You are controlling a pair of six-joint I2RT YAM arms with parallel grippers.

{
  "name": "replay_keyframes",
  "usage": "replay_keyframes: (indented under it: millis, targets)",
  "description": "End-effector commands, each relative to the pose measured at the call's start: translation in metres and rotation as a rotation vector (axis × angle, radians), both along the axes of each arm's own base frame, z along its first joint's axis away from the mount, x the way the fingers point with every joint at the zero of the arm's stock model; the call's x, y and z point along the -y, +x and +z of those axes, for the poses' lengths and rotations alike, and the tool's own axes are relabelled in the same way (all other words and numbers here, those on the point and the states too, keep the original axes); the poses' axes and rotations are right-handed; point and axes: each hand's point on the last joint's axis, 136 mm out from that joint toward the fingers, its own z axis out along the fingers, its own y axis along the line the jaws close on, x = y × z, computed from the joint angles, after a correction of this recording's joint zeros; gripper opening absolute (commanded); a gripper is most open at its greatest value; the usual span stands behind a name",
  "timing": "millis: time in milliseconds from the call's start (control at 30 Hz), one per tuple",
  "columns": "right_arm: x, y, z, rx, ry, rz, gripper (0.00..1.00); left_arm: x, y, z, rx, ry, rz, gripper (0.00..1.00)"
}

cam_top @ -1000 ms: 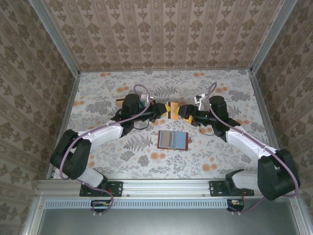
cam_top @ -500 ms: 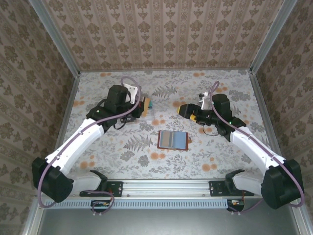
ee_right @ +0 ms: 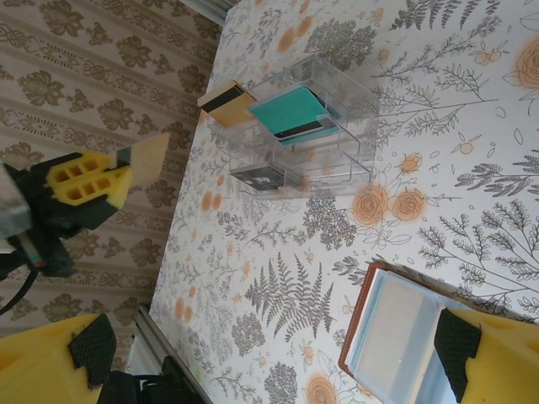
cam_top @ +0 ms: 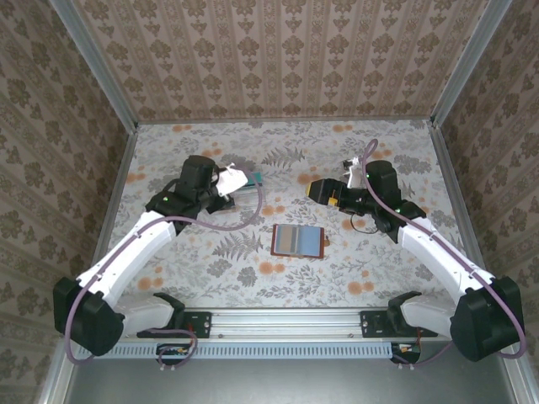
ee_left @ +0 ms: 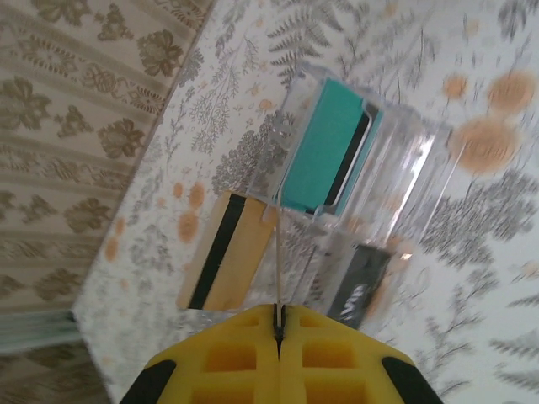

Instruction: Take the credit cards out of the card holder

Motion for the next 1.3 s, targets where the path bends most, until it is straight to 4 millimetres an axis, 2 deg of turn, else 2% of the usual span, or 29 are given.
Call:
replay_keyframes:
  millis: [0,300,367,600,933,1267]
  targets:
    - [0.0,0.006,0.016,0.056,-0.003,-0.005,1.0,-0.011,0.007,-0.015,0.073,0.255,-0.137,0.0]
    - [-0.004,0.012,0.016,0.053,0.006,0.014,1.0,-0.005,0.036,-0.024,0.076,0.282,-0.225,0.0]
    - [-0.006,0.013,0.017,0.053,0.008,0.018,1.0,-0.013,0.047,-0.029,0.069,0.276,-0.203,0.0]
    - [-0.01,0.018,0.012,0.039,0.012,0.034,1.0,-0.015,0.07,-0.035,0.057,0.256,-0.184,0.0]
    - [-0.014,0.026,0.007,0.024,0.014,0.042,1.0,-0.02,0.086,-0.052,0.011,0.238,-0.168,0.0]
    - [-0.016,0.031,0.004,0.012,0.014,0.045,1.0,-0.022,0.092,-0.063,-0.014,0.243,-0.171,0.0]
